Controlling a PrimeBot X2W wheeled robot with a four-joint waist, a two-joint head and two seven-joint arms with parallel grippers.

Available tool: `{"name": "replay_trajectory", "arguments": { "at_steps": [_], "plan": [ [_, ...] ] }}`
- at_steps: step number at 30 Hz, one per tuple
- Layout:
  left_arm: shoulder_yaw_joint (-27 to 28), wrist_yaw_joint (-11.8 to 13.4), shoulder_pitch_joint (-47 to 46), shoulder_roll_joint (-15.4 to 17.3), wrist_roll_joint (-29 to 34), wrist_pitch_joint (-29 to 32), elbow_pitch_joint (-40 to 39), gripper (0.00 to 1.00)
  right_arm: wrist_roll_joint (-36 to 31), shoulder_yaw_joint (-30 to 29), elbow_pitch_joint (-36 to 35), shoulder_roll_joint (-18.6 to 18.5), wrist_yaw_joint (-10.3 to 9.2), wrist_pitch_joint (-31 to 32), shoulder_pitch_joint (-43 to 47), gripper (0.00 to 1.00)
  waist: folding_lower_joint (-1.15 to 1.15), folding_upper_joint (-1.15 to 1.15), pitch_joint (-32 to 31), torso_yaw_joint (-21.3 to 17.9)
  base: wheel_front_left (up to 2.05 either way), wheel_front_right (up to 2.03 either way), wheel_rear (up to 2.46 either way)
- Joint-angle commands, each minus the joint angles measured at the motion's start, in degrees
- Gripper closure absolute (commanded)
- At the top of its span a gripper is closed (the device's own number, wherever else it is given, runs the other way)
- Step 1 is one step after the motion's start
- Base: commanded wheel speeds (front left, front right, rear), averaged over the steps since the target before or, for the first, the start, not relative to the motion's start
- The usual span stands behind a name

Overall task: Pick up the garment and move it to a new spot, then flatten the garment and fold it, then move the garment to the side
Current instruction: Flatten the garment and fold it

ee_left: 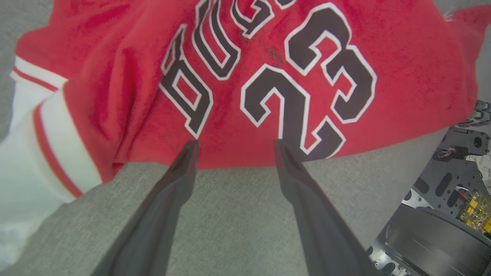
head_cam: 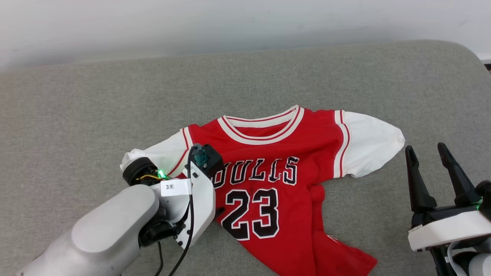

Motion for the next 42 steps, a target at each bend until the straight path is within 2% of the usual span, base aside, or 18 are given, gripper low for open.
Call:
{"name": "replay_trajectory", "arguments": {
  "at_steps": [1,9,14,15,16,17,22,27,35,42],
  "plan": [
    [-1.81,-0.01,-1.98,0.50,-0.62,0.22,1.50,0.00,0.32,0.32,0.52,-0.51,-0.06,-0.58,-1.25,0.00,0.00,0.00,1.20,-1.04,0.00,0.00,0.00],
    [-11.73,0.00,-5.35,1.24,-2.03,2.68,8.72,0.00,1.02,1.40,2.56,-1.00,-0.06,-2.00,-3.13,0.00,0.00,0.00,3.98,-2.90,0.00,0.00,0.00],
    [-15.62,0.00,-4.85,1.25,-4.82,3.87,11.23,0.00,1.42,1.45,3.69,-1.37,-0.06,-2.76,-3.69,0.00,0.00,0.00,4.59,-3.13,0.00,0.00,0.00],
    [-16.30,-0.01,-4.65,1.10,-5.16,4.25,11.32,0.27,1.40,1.46,3.83,-1.37,-0.06,-2.86,-3.75,0.00,0.00,0.00,4.62,-3.09,0.00,0.00,0.00],
    [-16.73,-0.01,-4.64,0.98,-5.29,4.04,11.40,0.84,1.35,1.44,3.96,-1.34,-0.06,-2.99,-3.80,0.00,0.00,0.00,4.62,-3.01,0.00,0.00,0.00],
    [-16.97,-0.01,-4.71,0.77,-5.20,3.31,11.45,1.00,1.28,1.46,4.12,-1.32,-0.06,-3.03,-3.83,0.00,0.00,0.00,4.53,-2.86,0.00,0.00,0.00],
    [-16.87,-0.02,-7.10,0.51,-5.40,-0.75,10.51,1.00,1.05,1.35,4.45,-1.51,-0.06,-3.08,-3.57,0.00,0.00,0.00,3.43,-1.66,0.00,0.00,0.00],
    [-16.48,-0.03,-8.68,0.15,-6.76,-5.36,5.62,1.00,0.90,0.69,4.70,-1.51,-0.06,-2.94,-2.30,0.00,0.00,0.00,1.38,-0.27,0.00,0.00,0.00],
    [-16.66,-0.02,-4.26,1.52,-1.51,-4.94,-5.80,1.00,1.06,-0.46,4.51,-0.88,-0.06,-2.84,-0.36,0.00,0.00,0.00,-0.70,1.45,0.00,0.00,0.00],
    [-16.67,-0.02,1.63,0.59,1.89,-3.78,-11.90,1.00,1.23,-0.95,4.25,-0.67,-0.06,-2.77,0.17,0.00,0.00,0.00,-0.63,2.04,0.00,0.00,0.00]
  ]
}}
